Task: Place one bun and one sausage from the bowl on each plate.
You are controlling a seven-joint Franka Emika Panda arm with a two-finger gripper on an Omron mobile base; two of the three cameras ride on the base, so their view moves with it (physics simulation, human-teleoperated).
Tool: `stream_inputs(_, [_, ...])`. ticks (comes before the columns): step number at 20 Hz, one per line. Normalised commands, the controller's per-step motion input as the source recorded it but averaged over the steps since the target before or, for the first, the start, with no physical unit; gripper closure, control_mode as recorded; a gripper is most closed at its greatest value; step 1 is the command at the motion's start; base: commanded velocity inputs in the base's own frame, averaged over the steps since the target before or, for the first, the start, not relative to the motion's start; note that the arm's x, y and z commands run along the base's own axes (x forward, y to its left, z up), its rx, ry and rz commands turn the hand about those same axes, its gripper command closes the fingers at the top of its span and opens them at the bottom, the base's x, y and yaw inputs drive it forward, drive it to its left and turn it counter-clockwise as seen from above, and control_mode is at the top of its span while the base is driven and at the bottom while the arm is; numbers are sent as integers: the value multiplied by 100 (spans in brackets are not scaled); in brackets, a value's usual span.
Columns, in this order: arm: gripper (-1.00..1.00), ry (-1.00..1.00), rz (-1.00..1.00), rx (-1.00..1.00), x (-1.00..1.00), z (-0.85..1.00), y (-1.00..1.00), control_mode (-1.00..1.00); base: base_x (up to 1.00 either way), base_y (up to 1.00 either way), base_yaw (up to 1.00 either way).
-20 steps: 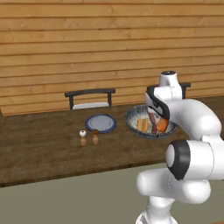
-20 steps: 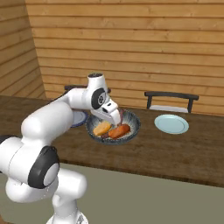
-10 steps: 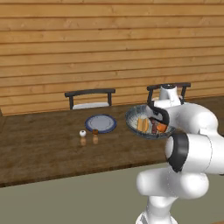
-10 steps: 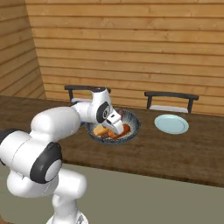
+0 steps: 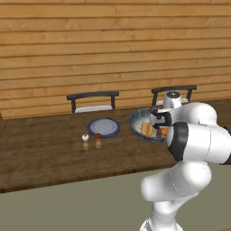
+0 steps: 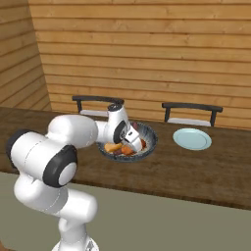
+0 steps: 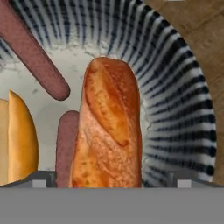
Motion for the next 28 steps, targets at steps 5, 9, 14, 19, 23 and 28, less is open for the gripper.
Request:
stream_inputs(5, [-100,-1,0,0,4,-21,-6,-100,0,0,0])
stream_inputs(9, [-100,0,0,0,5,-27,0,-100,0,0,0])
stream_inputs(14, [100,0,0,0,10,-19,1,-100,0,0,0])
stream_inputs(19, [100,-25,0,0,-22,50,1,-100,0,0,0])
stream_inputs(23, [100,-36,0,0,-40,100,21,-100,0,0,0])
stream_inputs(28, [100,-16,7,0,-35,99,87,-100,0,0,0])
